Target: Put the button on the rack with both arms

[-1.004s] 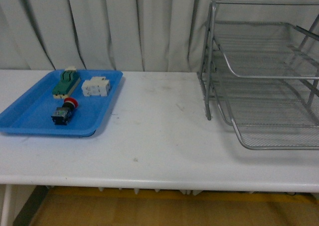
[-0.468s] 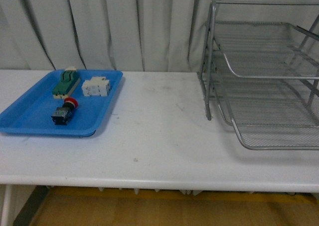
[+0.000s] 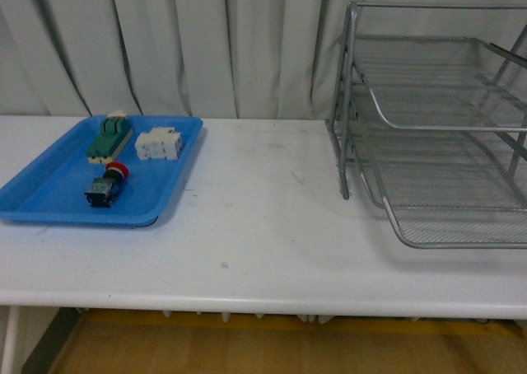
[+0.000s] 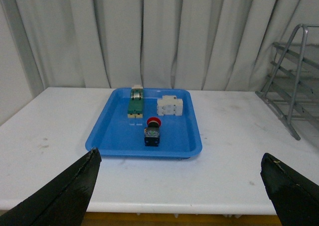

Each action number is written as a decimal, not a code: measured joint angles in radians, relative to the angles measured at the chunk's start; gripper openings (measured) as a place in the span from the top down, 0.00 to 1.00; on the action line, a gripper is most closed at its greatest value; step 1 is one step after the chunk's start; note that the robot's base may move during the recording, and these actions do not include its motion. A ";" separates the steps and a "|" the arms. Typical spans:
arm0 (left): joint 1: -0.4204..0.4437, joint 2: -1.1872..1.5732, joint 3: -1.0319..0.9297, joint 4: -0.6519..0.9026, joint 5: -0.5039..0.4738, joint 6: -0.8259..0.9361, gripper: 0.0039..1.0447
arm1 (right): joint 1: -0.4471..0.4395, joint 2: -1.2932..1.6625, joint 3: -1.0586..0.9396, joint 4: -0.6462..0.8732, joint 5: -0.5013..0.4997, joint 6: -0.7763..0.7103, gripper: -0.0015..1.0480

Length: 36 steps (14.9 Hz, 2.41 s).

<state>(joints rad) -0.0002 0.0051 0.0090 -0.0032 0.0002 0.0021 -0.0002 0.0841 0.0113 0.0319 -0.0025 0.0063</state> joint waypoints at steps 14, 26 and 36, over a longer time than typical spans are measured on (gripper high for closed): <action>0.096 1.970 1.059 0.168 0.148 0.021 0.06 | 0.000 -0.082 0.000 -0.035 0.003 -0.001 0.06; 0.107 2.463 1.619 -0.008 0.103 0.097 0.22 | 0.000 -0.082 0.000 -0.035 0.003 -0.001 0.06; 0.148 1.645 0.942 0.256 0.145 0.129 0.66 | 0.000 -0.082 0.000 -0.035 0.003 -0.001 0.06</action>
<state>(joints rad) 0.1474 1.6505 0.9512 0.2523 0.1455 0.1310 -0.0002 0.0025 0.0113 -0.0032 0.0002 0.0051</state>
